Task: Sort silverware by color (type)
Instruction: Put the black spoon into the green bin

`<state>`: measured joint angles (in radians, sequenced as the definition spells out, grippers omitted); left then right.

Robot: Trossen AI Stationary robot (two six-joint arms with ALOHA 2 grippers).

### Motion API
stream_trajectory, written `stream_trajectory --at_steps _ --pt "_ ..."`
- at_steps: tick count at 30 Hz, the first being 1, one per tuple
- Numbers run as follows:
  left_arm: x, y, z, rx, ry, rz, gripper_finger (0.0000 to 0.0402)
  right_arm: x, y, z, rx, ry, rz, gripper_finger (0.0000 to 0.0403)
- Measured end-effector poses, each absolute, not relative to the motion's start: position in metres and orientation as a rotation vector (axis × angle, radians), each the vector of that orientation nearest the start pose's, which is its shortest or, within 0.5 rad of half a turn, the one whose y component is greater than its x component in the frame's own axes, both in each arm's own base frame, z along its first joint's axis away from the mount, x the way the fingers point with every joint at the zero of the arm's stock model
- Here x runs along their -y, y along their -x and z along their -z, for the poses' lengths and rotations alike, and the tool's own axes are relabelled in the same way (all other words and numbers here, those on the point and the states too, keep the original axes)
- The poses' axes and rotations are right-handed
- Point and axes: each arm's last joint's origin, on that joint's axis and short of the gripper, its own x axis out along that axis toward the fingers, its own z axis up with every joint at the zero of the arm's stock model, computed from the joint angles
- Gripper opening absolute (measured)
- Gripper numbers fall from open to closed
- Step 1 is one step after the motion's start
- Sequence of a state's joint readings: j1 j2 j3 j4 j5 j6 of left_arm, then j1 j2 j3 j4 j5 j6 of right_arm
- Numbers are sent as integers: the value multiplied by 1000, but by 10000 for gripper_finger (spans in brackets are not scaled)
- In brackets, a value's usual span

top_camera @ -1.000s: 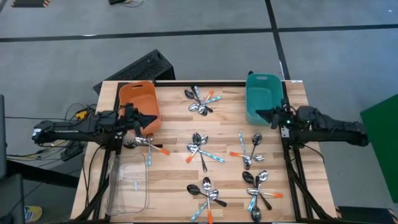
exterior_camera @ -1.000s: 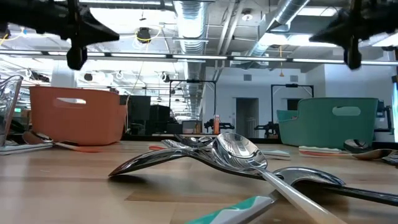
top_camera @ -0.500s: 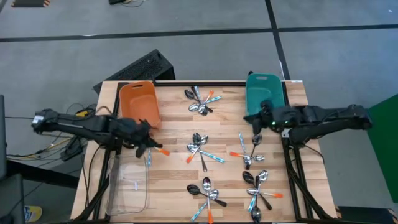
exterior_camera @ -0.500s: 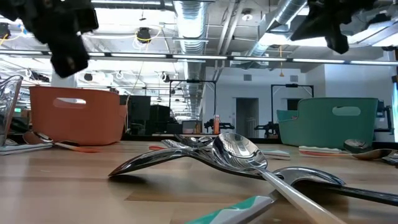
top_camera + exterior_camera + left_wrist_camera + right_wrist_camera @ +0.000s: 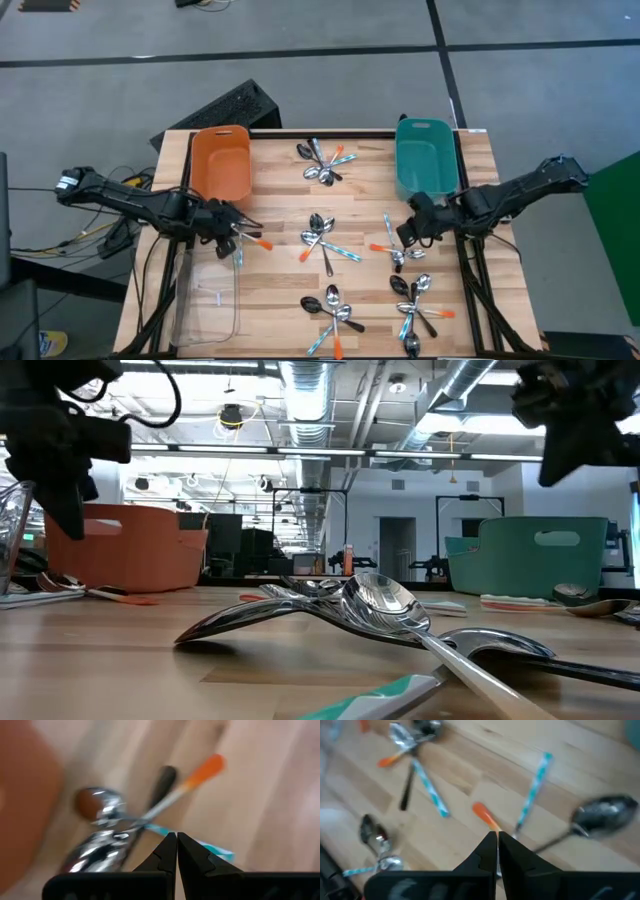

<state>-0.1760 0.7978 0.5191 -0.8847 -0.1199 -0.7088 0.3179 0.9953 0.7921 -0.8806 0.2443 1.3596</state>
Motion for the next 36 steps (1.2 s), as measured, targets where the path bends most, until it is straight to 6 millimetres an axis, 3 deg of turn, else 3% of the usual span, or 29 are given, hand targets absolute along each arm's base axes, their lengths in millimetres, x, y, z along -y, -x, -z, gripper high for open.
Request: stream_trajectory --at_steps 3,8,14,18,24,27,30,36 --pt "12 -114 -197 -1091 502 -437 2 -51 -170 -240 -937 -891 648 40" --pt "4 -101 -204 -986 614 -566 2 -58 -181 -222 -1209 -834 478 27" --pt "-3 -89 -210 -889 716 -695 2 -60 -186 -203 -1271 -899 709 11" --pt "-4 -91 -229 -790 797 -676 2 -63 -180 -199 -1325 -958 842 60" --pt "-6 -97 -258 -655 672 -633 2 -53 -171 -183 -1281 -1027 1004 195" --pt "-7 -104 -265 -557 628 -610 2 -43 -170 -173 -1249 -1045 1088 239" --pt "-7 -110 -268 -513 616 -607 2 -34 -176 -167 -1174 -1060 1111 245" --pt "-7 -119 -269 -490 621 -609 19 -24 -183 -153 -1143 -1096 1154 216"
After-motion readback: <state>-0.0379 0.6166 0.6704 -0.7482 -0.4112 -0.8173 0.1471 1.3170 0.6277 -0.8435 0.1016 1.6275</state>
